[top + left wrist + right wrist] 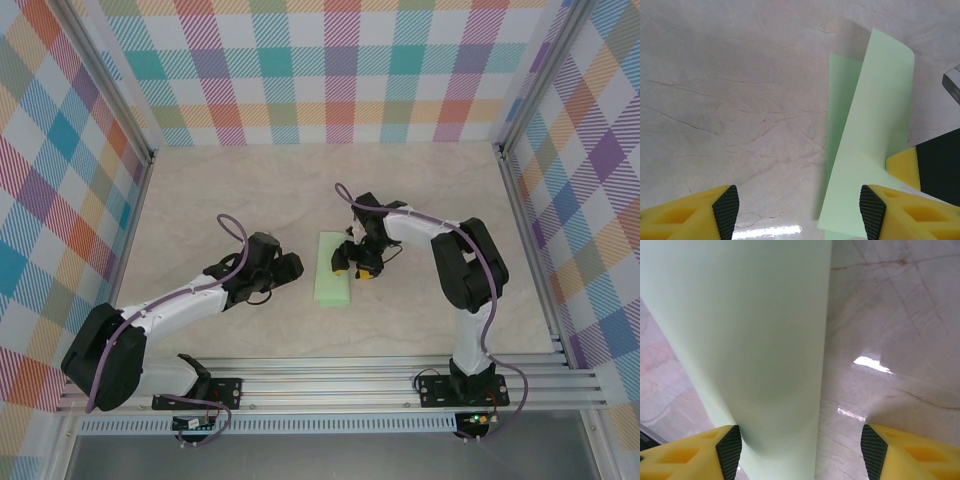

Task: Fold a paper plane with a square sheet of paper (pick it up from the middle)
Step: Fold the square sheet of paper in half at the center of the table.

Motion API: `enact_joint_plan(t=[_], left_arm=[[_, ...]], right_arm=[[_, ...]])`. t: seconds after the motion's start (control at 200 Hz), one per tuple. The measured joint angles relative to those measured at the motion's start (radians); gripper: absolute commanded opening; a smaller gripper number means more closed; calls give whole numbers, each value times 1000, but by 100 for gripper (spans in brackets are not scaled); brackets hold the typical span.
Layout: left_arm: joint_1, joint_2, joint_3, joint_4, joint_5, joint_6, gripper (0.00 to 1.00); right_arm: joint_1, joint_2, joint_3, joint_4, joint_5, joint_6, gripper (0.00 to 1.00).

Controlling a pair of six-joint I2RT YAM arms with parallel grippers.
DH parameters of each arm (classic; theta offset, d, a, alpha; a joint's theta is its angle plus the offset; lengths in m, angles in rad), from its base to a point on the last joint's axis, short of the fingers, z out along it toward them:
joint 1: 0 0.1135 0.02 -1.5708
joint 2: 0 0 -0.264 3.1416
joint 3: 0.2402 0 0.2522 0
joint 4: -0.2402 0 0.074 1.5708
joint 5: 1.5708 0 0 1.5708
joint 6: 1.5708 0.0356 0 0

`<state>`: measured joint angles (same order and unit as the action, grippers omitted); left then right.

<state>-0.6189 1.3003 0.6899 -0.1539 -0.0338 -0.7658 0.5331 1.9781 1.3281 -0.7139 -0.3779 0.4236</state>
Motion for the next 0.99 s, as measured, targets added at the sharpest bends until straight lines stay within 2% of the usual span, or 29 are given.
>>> enact_joint_plan(t=[0.415,0.995], left_arm=[[0,5,0,3,18,0,68],[0,21,1,3,26,0,67]], right_arm=[[43,48,81,-74,69,-82,68],[15,59,103,-148,101,-156,68]])
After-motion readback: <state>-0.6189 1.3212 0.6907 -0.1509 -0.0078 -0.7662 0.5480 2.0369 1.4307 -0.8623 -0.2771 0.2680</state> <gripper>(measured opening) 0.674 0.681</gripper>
